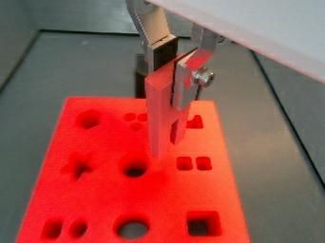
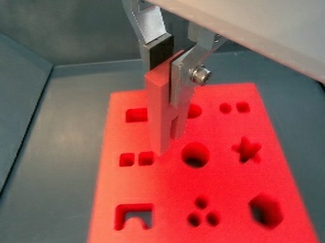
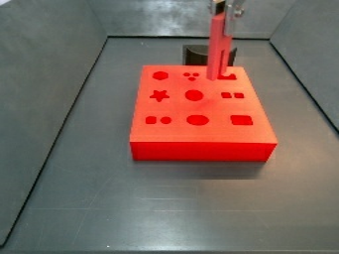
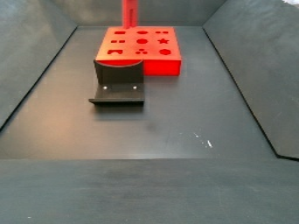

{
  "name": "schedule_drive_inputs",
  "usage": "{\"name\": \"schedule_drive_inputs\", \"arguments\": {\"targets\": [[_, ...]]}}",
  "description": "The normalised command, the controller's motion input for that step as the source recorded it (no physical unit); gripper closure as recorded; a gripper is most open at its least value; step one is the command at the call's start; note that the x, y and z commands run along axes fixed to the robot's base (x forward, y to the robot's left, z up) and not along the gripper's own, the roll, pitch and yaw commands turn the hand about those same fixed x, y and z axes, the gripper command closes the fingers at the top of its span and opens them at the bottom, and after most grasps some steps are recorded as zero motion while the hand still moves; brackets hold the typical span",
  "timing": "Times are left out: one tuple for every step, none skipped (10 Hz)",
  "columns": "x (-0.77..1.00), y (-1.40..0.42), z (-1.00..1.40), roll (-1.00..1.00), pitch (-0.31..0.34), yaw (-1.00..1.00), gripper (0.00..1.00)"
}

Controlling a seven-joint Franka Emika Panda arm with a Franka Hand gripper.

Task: Insert the double-square object.

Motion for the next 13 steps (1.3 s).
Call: {"name": "schedule_drive_inputs", "arguments": {"targets": [[0.44, 0.15, -0.36, 0.0, 0.004, -0.69, 1.0], [0.37, 0.04, -0.29, 0.0, 0.0, -0.76, 1.0], [0.28, 0.04, -0.25, -0.02, 0.0, -0.86, 1.0], [0.25, 0.0, -0.17, 0.0, 0.0, -0.85, 1.0], [0.25, 0.0, -0.07, 0.0, 0.0, -0.83, 1.0], [0.21, 0.0, -0.03, 0.0, 0.0, -0.85, 1.0], [0.18, 0.0, 0.0, 0.0, 0.0, -0.86, 1.0], [0.13, -0.01, 0.0, 0.0, 0.0, -0.89, 1.0], [0.08, -0.01, 0.0, 0.05, 0.0, -0.88, 1.0], [0.04, -0.03, -0.09, 0.11, 0.026, -0.83, 1.0], [0.0, -0.11, -0.15, 0.17, 0.087, -0.74, 1.0], [0.01, -0.15, -0.15, 0.19, 0.121, -0.67, 1.0], [0.11, -0.23, -0.1, 0.2, 0.129, -0.56, 1.0]]}}
